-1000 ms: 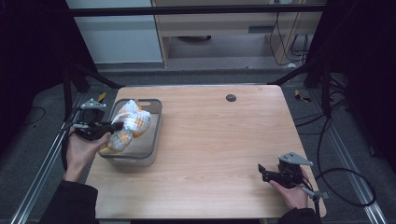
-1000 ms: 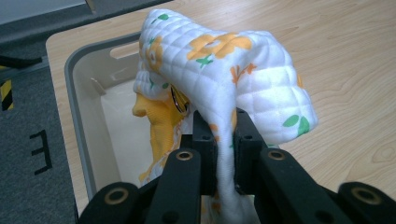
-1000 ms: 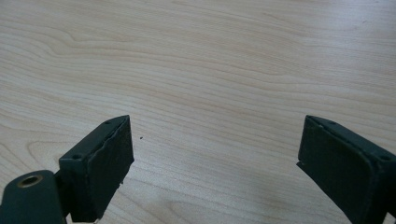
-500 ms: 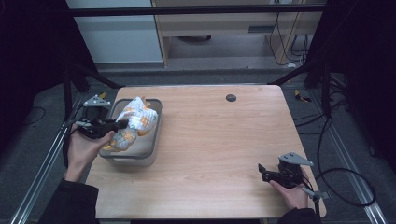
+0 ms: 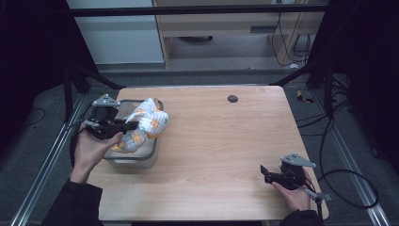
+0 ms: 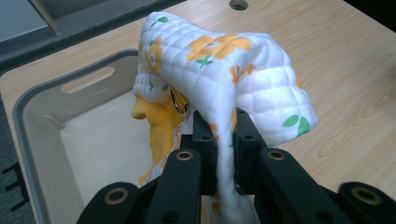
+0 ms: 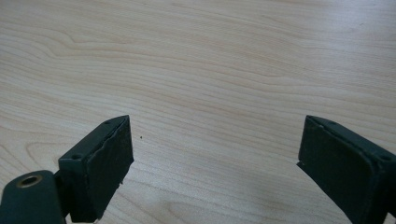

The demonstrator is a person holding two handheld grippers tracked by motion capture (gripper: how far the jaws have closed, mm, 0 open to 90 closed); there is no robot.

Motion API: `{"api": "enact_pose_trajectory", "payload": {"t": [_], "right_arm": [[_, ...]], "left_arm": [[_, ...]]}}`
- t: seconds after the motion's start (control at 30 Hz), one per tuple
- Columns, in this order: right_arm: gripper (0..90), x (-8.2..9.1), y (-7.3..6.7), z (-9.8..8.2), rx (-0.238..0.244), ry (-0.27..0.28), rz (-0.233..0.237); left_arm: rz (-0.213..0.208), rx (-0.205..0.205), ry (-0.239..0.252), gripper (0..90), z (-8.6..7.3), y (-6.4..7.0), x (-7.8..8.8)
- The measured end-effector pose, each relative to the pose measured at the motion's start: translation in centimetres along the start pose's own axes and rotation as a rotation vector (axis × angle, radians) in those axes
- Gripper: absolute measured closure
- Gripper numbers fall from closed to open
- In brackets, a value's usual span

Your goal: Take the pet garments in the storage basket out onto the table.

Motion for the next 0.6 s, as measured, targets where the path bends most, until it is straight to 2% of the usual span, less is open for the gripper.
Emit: {"api": "enact_pose_trajectory", "payload": {"t": [0.17, 0.6], "right_arm": [[9.9, 0.1, -0.1, 0.0, -0.005, 0.003, 0.003], [9.7, 0.2, -0.1, 0.0, 0.006, 0.014, -0.004]], "left_arm": [[-0.019, -0.036, 0.01, 82.5, 0.9, 1.2, 0.0], [-0.061, -0.082, 0.012, 82.5, 2.5, 3.1, -1.0]]}}
Point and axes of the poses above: each handheld gripper's, and its own axes: x roughly backward along the jaws, z roughly out of its top, y roughly to its right, the point moved 1 cm from there along -x, roughly forward along the jaws, and after that the axes turned 14 degrees about -x, right-handed, at the moved point
